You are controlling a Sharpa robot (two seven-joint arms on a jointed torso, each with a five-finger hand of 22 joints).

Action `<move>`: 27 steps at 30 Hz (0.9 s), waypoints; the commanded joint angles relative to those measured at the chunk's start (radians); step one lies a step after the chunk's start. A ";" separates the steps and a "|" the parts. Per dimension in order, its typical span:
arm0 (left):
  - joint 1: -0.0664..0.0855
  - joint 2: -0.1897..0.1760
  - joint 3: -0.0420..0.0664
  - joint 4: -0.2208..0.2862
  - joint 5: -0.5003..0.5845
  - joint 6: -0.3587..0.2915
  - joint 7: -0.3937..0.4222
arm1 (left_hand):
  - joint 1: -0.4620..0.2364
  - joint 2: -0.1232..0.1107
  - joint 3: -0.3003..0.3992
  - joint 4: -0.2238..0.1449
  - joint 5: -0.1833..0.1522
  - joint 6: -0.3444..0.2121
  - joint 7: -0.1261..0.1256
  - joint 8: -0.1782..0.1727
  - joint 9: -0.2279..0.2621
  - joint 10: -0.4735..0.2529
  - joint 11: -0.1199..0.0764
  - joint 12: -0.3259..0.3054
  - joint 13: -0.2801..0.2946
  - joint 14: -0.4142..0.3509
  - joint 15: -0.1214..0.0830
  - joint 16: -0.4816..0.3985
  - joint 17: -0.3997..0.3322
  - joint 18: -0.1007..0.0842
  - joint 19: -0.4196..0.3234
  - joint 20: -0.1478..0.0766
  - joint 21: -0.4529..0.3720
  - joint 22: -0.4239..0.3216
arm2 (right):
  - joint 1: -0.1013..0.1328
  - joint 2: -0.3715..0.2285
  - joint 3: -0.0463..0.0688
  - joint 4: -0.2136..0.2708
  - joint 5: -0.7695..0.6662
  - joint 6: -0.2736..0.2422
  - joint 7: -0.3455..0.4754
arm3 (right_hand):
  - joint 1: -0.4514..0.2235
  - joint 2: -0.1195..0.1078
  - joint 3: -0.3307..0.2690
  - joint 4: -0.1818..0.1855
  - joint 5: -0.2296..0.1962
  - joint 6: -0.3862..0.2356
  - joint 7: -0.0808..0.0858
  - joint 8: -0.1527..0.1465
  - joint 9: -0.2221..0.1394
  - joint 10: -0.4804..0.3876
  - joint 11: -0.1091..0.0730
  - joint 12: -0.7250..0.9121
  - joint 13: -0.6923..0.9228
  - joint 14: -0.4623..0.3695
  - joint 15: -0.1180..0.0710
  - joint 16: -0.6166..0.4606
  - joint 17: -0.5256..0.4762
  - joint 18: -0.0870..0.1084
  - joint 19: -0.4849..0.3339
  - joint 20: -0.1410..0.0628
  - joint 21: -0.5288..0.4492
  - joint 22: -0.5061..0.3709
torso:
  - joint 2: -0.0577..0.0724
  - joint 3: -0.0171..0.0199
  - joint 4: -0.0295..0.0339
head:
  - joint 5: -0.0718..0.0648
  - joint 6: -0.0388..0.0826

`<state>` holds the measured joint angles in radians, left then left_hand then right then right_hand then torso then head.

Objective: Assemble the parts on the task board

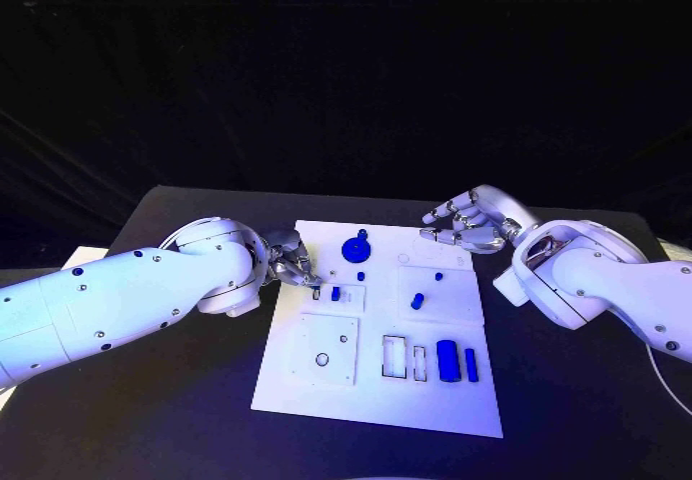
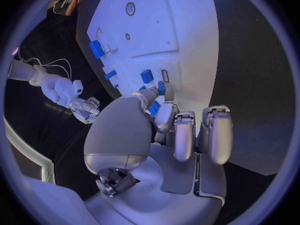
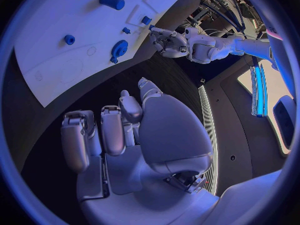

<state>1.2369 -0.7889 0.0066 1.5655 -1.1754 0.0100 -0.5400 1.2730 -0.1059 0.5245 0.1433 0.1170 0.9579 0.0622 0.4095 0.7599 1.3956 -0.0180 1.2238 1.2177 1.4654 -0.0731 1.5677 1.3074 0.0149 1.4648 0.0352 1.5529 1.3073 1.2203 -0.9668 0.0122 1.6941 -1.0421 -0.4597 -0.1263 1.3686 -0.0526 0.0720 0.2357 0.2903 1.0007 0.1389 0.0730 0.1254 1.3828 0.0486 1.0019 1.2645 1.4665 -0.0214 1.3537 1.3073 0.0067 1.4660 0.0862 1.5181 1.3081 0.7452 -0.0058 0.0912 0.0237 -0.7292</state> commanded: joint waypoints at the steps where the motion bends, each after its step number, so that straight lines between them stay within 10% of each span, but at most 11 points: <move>1: -0.003 0.000 -0.001 0.005 -0.007 0.010 -0.012 | 0.006 0.001 0.101 -0.093 0.007 0.013 -0.007 0.005 0.002 0.006 -0.001 0.003 0.001 0.105 0.000 0.003 0.263 -0.010 0.096 0.000 0.000 0.249 | -0.002 0.001 0.000 0.000 -0.003 0.010 0.006 | 0.009 0.004 0.000 -0.004 0.006 0.005 0.000 -0.001 0.002 -0.002 0.000 0.003 0.001 0.053 -0.002 -0.006 0.041 0.019 0.028 0.004 -0.004 0.170 | 0.002 0.0005 -0.0002 | -0.001 -0.003; 27: -0.007 0.019 -0.005 -0.029 -0.001 0.083 -0.042 | 0.001 -0.002 0.106 -0.093 0.006 0.014 -0.007 0.006 0.003 0.007 -0.001 0.003 0.000 0.105 0.000 0.003 0.263 -0.009 0.095 -0.001 -0.001 0.248 | -0.003 0.001 0.000 0.004 -0.002 0.006 0.008 | 0.010 0.004 0.000 -0.004 0.006 0.005 0.000 -0.001 0.002 -0.003 0.000 0.000 0.000 0.053 -0.002 -0.008 0.039 0.020 0.026 0.003 -0.005 0.168 | 0.001 0.0011 -0.0008 | 0.001 -0.005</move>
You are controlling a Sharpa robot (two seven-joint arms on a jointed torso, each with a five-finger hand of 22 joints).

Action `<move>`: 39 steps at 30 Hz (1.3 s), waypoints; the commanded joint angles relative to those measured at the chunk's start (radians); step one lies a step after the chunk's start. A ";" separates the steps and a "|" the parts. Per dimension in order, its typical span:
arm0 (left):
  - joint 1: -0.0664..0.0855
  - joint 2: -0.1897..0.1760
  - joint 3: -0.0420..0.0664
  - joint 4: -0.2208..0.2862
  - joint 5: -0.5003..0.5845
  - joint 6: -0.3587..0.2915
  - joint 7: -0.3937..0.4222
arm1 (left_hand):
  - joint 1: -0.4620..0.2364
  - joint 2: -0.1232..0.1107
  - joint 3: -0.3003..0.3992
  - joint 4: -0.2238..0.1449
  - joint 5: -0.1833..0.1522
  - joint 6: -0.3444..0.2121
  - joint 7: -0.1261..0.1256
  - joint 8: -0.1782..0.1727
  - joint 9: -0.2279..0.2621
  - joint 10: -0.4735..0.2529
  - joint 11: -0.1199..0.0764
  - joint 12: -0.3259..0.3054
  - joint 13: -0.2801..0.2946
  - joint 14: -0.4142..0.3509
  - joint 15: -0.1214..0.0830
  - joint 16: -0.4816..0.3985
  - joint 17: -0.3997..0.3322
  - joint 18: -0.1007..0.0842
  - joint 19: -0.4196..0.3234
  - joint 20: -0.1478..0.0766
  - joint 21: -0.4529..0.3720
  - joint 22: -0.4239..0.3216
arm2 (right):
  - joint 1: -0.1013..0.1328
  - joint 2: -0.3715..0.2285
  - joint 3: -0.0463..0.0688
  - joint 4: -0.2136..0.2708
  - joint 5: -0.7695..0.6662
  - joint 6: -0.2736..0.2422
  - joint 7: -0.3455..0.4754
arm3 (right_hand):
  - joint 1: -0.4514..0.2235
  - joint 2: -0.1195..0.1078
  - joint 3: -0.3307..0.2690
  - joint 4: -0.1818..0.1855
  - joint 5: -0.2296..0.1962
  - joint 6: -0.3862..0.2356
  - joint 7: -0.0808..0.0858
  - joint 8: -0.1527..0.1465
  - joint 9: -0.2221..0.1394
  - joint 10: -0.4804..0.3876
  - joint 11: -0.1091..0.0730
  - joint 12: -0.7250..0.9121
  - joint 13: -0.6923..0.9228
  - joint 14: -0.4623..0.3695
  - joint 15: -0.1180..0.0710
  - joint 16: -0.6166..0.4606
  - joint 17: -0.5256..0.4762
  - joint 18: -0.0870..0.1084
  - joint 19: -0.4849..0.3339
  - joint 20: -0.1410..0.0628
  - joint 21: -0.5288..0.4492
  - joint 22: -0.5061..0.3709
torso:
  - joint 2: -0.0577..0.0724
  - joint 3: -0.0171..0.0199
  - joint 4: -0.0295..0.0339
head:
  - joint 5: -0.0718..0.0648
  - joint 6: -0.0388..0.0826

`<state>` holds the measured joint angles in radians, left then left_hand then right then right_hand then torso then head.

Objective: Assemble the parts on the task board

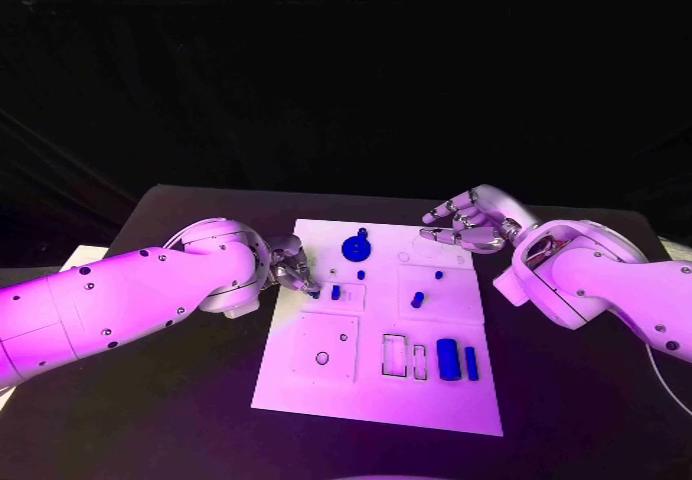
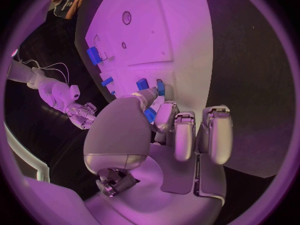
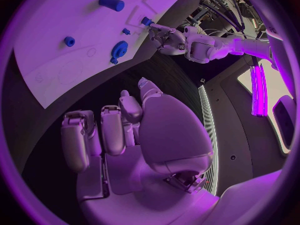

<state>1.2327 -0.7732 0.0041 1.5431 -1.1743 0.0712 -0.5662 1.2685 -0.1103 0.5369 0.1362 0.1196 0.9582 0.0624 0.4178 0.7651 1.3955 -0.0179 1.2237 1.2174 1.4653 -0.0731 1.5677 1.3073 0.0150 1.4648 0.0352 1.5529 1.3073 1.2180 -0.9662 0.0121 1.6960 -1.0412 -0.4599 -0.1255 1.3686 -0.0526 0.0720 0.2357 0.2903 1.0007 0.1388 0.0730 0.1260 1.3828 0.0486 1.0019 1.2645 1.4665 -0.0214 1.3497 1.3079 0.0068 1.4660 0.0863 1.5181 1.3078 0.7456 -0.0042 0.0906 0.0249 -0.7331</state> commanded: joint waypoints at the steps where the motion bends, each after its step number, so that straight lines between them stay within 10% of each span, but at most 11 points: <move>1: -0.003 0.004 -0.003 -0.007 -0.002 0.021 -0.016 | 0.006 0.002 0.093 -0.086 0.003 0.014 -0.007 -0.002 -0.002 0.007 -0.001 0.003 0.001 0.105 0.000 0.003 0.264 -0.009 0.095 -0.001 -0.001 0.248 | -0.001 0.001 0.000 0.002 -0.003 0.007 0.007 | 0.010 0.004 0.000 -0.004 0.006 0.005 0.000 -0.001 0.001 -0.003 0.000 0.000 0.000 0.053 -0.002 -0.004 0.039 0.020 0.026 0.003 -0.005 0.169 | 0.001 -0.0004 -0.0005 | 0.000 -0.002; 39: -0.004 0.010 -0.005 -0.002 0.009 0.073 -0.041 | -0.039 -0.012 0.119 -0.074 -0.001 0.025 -0.013 0.006 0.009 0.009 -0.005 -0.002 -0.004 0.105 -0.002 0.003 0.264 -0.008 0.093 -0.004 -0.005 0.246 | -0.002 -0.001 0.000 -0.004 -0.001 0.010 0.006 | 0.010 0.005 -0.001 -0.004 0.006 0.005 0.000 -0.001 0.001 -0.003 0.000 -0.002 -0.001 0.053 -0.002 -0.005 0.037 0.020 0.025 0.003 -0.006 0.167 | 0.000 -0.0001 -0.0001 | -0.001 -0.004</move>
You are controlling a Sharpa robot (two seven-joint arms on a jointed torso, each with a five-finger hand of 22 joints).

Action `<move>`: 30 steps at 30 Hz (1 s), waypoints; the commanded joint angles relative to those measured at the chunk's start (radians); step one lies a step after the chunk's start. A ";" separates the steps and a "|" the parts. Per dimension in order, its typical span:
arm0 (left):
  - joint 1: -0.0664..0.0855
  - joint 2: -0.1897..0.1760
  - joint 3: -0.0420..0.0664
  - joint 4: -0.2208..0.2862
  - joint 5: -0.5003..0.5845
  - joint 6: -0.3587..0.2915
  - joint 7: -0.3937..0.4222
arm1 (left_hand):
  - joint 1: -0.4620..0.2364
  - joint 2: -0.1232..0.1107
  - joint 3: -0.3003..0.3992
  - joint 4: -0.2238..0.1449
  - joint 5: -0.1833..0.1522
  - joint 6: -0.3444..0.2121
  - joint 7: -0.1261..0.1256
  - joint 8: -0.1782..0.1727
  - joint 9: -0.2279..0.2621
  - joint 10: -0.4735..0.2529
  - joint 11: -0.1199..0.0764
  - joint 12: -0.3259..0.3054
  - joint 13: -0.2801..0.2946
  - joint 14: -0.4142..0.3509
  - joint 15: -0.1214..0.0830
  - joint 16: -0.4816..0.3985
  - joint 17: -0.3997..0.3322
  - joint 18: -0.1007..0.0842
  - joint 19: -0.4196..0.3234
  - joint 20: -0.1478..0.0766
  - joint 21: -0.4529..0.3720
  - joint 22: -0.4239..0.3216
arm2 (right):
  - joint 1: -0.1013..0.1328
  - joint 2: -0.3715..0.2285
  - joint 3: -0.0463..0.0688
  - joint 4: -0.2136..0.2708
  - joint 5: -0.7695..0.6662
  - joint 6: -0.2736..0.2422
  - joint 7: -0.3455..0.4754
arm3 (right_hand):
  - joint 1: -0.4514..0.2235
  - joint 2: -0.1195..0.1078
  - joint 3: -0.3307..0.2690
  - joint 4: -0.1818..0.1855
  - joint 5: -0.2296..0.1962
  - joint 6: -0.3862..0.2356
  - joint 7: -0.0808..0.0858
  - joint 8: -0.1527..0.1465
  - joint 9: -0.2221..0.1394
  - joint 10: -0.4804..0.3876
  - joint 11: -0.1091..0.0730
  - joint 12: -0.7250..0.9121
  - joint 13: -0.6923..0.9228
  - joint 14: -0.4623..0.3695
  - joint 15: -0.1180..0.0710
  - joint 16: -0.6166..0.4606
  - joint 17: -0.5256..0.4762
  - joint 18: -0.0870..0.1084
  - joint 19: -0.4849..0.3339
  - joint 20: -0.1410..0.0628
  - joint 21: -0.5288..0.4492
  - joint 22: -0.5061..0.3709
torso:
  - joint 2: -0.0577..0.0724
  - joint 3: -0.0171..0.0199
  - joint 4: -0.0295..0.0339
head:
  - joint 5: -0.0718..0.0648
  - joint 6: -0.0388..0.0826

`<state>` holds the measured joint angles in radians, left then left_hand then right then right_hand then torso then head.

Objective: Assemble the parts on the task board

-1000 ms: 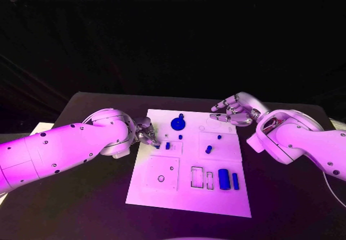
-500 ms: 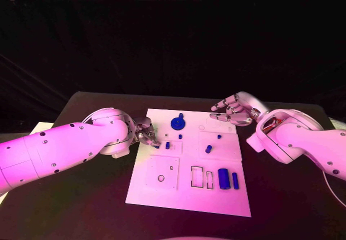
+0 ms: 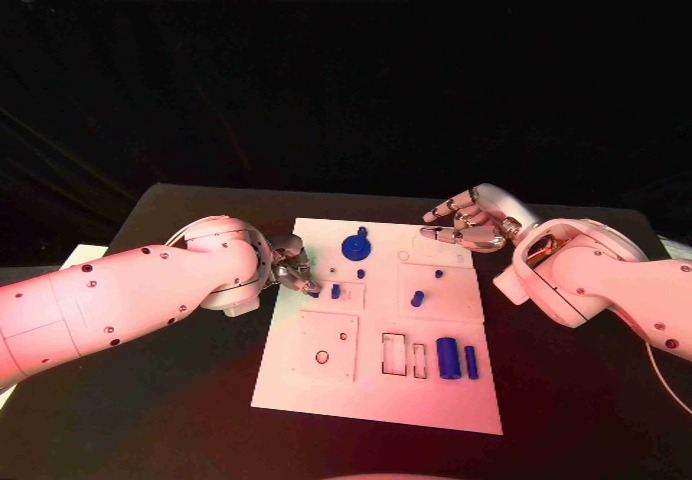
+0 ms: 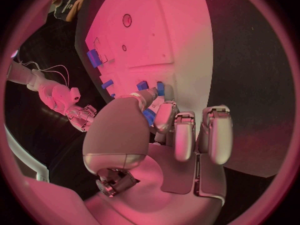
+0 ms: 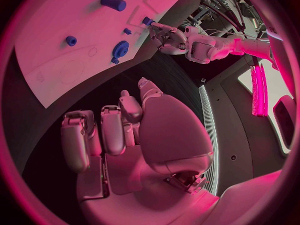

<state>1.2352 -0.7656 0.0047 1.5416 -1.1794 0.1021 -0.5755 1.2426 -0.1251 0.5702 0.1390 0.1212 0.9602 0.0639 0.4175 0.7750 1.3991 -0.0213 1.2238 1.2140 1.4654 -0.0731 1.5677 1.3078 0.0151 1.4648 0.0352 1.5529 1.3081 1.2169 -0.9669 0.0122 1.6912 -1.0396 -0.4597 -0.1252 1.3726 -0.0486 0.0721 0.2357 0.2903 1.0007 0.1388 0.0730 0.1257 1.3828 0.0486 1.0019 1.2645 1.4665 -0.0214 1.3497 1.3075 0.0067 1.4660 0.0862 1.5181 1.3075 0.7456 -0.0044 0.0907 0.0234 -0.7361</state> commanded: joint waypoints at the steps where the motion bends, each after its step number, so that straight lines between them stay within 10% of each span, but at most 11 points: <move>1: -0.006 0.003 -0.006 0.000 0.016 0.043 -0.034 | -0.021 0.002 0.084 -0.073 -0.003 0.024 -0.016 0.006 -0.001 0.006 -0.002 -0.001 0.000 0.105 -0.003 0.003 0.263 -0.009 0.094 -0.004 -0.004 0.245 | -0.001 0.000 0.000 0.001 -0.003 0.009 0.006 | 0.006 0.001 -0.001 -0.004 0.006 0.005 0.000 -0.001 0.001 -0.003 0.000 -0.002 -0.001 0.053 -0.002 -0.005 0.038 0.020 0.025 0.003 -0.006 0.167 | 0.001 0.0001 -0.0003 | 0.001 -0.001; 30: -0.006 0.042 -0.006 -0.042 0.015 0.013 -0.073 | -0.171 -0.028 0.020 -0.009 -0.001 0.086 -0.037 0.002 -0.013 0.025 -0.020 0.021 0.021 0.105 -0.018 0.003 0.263 -0.015 0.106 -0.017 0.018 0.263 | -0.001 -0.004 0.000 0.009 -0.003 0.009 0.007 | 0.008 0.001 -0.001 -0.005 0.009 0.004 0.000 -0.001 0.001 -0.006 0.000 -0.007 -0.004 0.052 -0.002 -0.008 0.035 0.021 0.022 0.003 -0.008 0.164 | 0.002 0.0005 -0.0026 | -0.004 -0.003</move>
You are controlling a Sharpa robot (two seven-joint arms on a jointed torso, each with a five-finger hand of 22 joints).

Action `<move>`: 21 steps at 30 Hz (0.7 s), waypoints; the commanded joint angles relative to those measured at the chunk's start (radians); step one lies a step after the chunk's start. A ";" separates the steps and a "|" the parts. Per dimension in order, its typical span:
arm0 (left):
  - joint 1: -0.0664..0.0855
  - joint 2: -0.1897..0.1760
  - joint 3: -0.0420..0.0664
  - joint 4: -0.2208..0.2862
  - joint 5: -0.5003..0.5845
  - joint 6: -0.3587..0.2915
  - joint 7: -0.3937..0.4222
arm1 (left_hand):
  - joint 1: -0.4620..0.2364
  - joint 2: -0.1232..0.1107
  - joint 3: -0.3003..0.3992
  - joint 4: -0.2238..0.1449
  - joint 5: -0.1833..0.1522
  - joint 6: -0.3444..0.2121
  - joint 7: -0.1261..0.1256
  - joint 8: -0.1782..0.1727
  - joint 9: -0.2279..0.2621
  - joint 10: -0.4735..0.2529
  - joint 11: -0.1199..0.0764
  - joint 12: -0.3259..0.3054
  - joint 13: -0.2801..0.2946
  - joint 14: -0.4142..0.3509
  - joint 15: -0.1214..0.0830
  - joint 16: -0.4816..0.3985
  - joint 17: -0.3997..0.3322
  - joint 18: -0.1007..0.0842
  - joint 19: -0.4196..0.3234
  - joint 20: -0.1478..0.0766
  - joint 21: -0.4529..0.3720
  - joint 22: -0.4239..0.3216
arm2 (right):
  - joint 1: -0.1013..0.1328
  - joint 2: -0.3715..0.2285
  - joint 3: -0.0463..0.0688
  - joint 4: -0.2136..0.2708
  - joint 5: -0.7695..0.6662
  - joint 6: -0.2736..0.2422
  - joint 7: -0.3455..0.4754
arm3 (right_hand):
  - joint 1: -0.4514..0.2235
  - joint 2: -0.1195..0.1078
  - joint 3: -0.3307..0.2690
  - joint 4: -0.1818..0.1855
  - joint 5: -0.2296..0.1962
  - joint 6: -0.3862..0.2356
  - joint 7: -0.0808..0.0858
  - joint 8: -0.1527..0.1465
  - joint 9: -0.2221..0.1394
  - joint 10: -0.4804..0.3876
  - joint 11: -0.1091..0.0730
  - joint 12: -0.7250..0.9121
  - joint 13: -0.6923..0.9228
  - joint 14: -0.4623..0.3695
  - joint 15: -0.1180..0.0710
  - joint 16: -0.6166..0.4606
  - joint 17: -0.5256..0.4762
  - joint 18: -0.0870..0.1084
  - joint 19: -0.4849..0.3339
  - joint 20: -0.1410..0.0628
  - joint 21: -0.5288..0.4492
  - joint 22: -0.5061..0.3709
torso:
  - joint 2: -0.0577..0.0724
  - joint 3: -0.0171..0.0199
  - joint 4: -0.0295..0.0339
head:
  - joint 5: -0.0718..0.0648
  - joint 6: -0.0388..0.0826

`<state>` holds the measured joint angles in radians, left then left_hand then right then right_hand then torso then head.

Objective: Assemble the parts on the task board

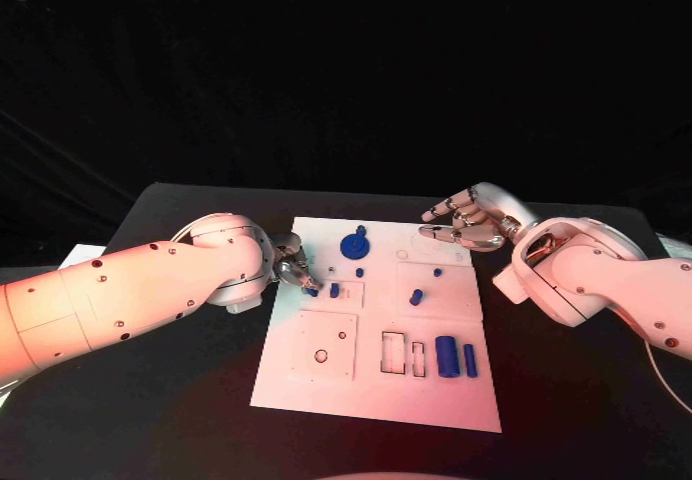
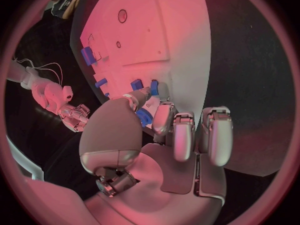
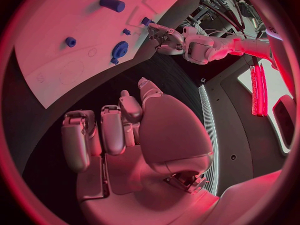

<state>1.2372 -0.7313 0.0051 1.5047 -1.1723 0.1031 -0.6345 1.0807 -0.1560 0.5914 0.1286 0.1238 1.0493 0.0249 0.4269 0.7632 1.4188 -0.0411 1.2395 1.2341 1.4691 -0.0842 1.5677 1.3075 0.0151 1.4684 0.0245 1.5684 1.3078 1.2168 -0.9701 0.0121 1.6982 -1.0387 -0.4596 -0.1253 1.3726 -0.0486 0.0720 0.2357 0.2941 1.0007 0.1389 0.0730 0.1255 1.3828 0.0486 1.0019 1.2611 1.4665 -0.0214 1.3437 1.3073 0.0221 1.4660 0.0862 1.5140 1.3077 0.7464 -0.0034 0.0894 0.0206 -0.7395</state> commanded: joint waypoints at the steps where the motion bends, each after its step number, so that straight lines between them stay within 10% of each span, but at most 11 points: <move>1: -0.008 0.010 -0.007 -0.006 0.008 0.010 -0.013 | -0.010 0.003 -0.002 0.002 -0.004 -0.003 0.002 -0.007 -0.002 0.006 0.000 0.006 0.002 0.102 -0.007 0.003 0.263 -0.015 0.102 -0.006 0.002 0.263 | -0.001 -0.001 0.000 0.002 -0.003 0.009 0.007 | 0.008 0.001 -0.001 -0.005 0.005 0.004 0.000 -0.001 0.002 -0.006 0.000 -0.007 -0.001 0.052 -0.002 -0.002 0.035 0.006 0.022 0.003 -0.004 0.164 | 0.001 -0.0004 -0.0011 | -0.003 0.000; 21: -0.008 0.018 -0.010 -0.014 0.005 0.049 -0.014 | -0.037 -0.007 -0.037 0.007 -0.004 0.026 -0.008 -0.001 -0.001 0.017 -0.007 0.021 0.018 0.102 -0.012 0.003 0.263 -0.015 0.102 -0.010 0.002 0.263 | -0.001 -0.004 0.000 0.005 -0.004 0.011 0.007 | 0.009 0.001 -0.002 -0.005 0.010 0.004 0.000 -0.001 0.001 -0.006 0.001 -0.008 -0.001 0.052 -0.001 -0.004 0.034 0.006 0.022 0.003 -0.004 0.163 | 0.000 -0.0012 0.0014 | -0.006 -0.002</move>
<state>1.2380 -0.7165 0.0029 1.4902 -1.1750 0.1028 -0.6395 1.0529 -0.1614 0.5575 0.1368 0.1236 1.0669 0.0178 0.4220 0.7609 1.4278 -0.0501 1.2578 1.2515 1.4656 -0.0877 1.5677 1.3074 0.0150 1.4648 0.0210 1.5684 1.3076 1.2168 -0.9745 0.0121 1.7014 -1.0387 -0.4592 -0.1253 1.3726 -0.0487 0.0720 0.2357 0.2983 1.0007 0.1389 0.0730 0.1254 1.3828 0.0486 0.9980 1.2612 1.4665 -0.0214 1.3437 1.3081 0.0220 1.4660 0.0862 1.5140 1.3079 0.7453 -0.0046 0.0906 0.0143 -0.7411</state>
